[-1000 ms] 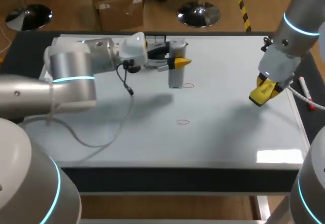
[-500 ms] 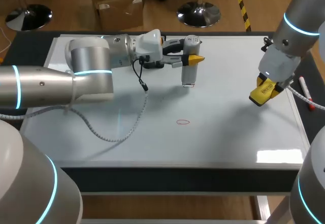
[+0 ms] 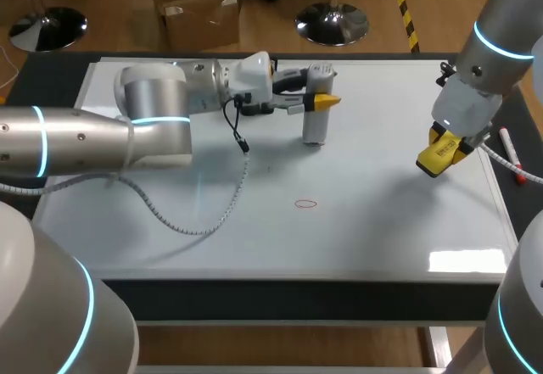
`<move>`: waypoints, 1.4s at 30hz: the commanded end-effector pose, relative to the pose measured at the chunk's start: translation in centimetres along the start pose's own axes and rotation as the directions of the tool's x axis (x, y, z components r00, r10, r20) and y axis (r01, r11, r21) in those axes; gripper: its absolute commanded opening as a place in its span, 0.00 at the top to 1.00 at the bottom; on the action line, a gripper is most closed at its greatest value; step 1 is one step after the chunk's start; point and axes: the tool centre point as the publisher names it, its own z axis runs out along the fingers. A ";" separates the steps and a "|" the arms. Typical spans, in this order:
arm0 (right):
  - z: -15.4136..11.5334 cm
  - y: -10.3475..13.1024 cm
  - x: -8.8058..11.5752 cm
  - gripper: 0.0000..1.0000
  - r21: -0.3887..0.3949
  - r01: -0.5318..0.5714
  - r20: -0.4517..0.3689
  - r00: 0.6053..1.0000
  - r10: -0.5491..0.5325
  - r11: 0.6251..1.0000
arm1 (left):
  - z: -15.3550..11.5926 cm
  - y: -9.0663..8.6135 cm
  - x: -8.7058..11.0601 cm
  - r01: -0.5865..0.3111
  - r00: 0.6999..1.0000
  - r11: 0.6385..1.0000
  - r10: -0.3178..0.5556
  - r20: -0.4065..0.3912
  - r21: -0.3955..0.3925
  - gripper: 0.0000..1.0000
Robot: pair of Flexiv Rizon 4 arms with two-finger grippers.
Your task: Pick up the inspection probe, press it on each red-marked spot on the whiteboard one by one, put down the probe, pick up the eraser, and wipe off all the red marks.
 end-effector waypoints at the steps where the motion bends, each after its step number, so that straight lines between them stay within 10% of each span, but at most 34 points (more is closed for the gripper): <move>1: 0.0 -0.1 0.0 1.00 0.002 0.002 -0.003 1.000 -0.002 1.000 | 0.0 0.3 -0.1 0.005 1.000 1.000 -0.005 -0.006 0.003 1.00; 20: 0.0 -0.1 0.0 1.00 0.002 0.002 -0.003 1.000 -0.002 1.000 | -0.4 0.5 -0.2 0.010 1.000 1.000 -0.010 -0.003 0.000 1.00; 42: 0.0 -0.1 0.0 1.00 0.002 0.002 -0.003 1.000 -0.002 1.000 | 0.0 -4.2 -0.1 -0.001 1.000 1.000 0.000 -0.030 -0.026 1.00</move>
